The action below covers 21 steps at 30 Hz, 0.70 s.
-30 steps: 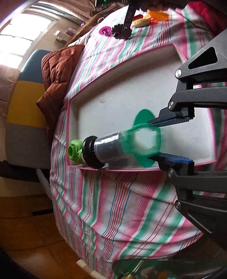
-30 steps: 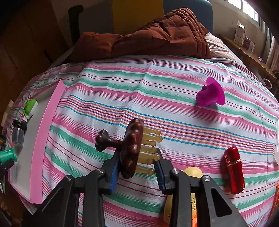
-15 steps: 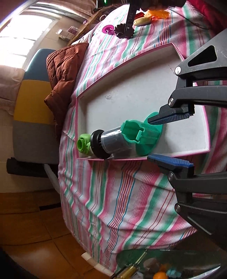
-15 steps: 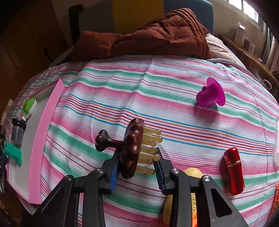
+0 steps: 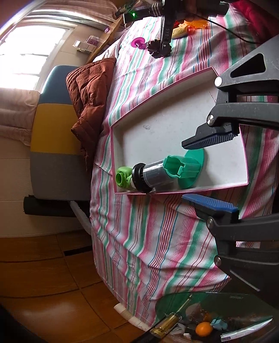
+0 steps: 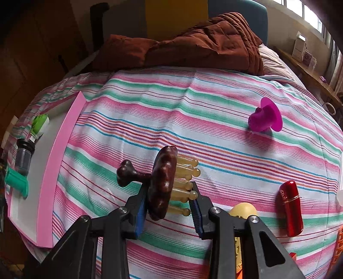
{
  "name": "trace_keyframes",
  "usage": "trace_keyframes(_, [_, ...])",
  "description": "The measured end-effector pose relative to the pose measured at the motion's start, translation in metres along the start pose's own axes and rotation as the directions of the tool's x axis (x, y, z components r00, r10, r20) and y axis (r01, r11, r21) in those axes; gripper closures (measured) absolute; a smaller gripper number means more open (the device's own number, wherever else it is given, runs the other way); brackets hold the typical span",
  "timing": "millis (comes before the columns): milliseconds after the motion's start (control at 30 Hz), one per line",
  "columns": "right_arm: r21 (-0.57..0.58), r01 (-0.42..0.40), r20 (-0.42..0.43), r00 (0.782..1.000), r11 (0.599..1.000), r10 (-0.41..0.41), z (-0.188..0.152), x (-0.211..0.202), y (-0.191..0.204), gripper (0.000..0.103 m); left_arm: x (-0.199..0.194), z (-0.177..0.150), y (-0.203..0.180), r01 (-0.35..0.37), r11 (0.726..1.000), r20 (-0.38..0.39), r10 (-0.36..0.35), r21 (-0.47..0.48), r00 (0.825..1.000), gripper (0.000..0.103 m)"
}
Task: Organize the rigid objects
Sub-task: 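Lower the teal stand into the tray, open the left gripper while the right holds the comb, then carry the brown comb over the tray with the right gripper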
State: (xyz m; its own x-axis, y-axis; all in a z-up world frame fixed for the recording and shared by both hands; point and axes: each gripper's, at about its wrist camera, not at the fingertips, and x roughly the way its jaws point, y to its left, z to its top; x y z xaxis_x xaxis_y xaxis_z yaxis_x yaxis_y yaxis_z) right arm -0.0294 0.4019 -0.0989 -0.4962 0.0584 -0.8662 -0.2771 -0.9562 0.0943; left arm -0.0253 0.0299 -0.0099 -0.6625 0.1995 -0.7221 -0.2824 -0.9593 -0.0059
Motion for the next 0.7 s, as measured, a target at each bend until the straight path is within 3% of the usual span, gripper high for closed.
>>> trace_keyframes(300, [0.012, -0.017, -0.001, 1.0, 1.0, 0.017, -0.002, -0.002, 0.004, 0.068, -0.001, -0.006, 0.004, 0.001, 1.0, -0.011, -0.001, -0.017, 1.0, 0.058])
trace_keyframes(467, [0.047, -0.089, 0.038, 0.995, 0.995, 0.087, 0.001, -0.022, 0.012, 0.068, 0.0, -0.008, 0.015, -0.002, 0.999, -0.007, 0.002, -0.04, 1.0, 0.058])
trace_keyframes(700, [-0.044, -0.2, 0.089, 0.975, 0.979, 0.203, -0.004, -0.059, 0.071, 0.068, 0.0, -0.01, 0.038, -0.017, 0.995, -0.003, 0.017, -0.1, 1.0, 0.058])
